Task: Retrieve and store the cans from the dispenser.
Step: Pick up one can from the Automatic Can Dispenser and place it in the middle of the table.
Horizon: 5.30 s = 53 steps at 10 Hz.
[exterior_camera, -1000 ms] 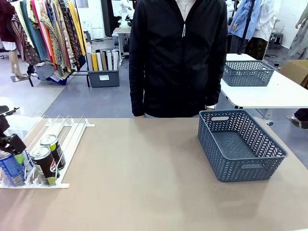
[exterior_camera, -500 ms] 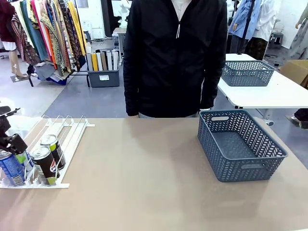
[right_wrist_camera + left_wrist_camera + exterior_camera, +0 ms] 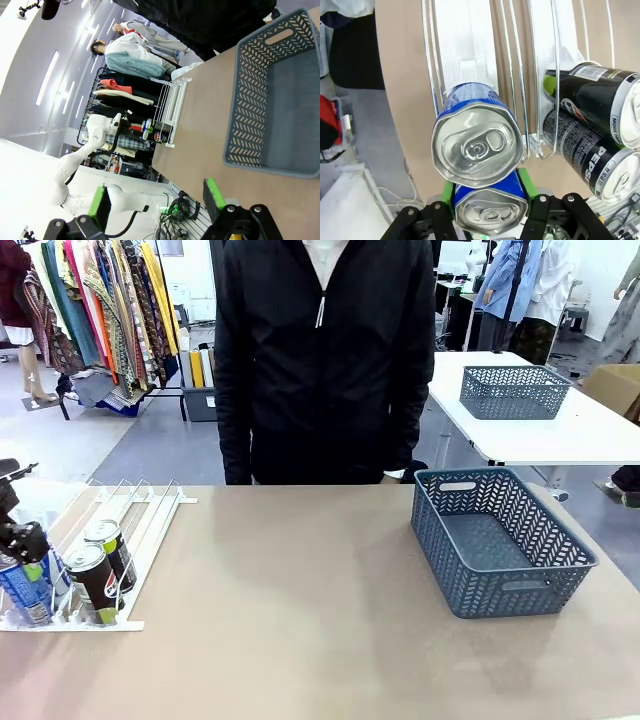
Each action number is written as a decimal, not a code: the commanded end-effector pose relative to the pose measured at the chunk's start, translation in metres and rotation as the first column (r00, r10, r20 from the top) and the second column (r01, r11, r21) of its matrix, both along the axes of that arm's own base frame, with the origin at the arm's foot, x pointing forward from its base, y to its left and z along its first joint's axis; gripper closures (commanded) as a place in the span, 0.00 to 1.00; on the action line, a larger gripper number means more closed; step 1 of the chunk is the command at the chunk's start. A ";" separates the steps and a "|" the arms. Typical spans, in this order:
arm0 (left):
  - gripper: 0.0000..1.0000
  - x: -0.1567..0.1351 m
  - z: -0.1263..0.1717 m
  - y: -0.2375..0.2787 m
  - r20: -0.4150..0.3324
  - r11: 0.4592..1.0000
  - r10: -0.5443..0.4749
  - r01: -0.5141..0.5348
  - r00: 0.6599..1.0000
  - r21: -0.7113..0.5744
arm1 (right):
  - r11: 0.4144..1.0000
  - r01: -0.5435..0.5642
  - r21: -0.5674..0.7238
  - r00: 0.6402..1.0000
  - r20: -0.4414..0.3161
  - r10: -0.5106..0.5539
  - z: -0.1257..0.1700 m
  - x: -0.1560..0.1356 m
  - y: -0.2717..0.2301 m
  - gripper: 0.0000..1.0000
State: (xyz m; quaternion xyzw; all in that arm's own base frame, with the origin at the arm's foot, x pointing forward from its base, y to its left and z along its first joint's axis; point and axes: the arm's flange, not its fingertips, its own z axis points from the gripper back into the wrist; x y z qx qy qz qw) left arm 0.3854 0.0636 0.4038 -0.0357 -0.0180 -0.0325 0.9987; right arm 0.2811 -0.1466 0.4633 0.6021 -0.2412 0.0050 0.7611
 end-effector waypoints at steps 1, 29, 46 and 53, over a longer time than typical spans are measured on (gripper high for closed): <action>1.00 0.003 -0.002 0.000 -0.002 1.000 0.020 -0.020 1.000 0.001 | 1.000 0.009 0.021 1.000 0.021 -0.009 0.004 0.003 0.001 0.00; 1.00 0.014 0.040 -0.464 0.051 0.720 -0.694 0.692 0.718 0.054 | 1.000 0.009 0.021 1.000 0.021 -0.009 0.004 0.003 0.001 0.00; 0.00 0.013 0.044 -0.450 0.029 0.749 -0.662 0.662 0.749 0.022 | 1.000 0.009 0.021 1.000 0.021 -0.009 0.004 0.003 0.001 0.00; 0.00 -0.021 0.160 -0.125 0.229 0.746 -0.355 0.422 0.907 -0.515 | 1.000 0.009 0.021 1.000 0.021 -0.009 0.004 0.003 0.001 0.00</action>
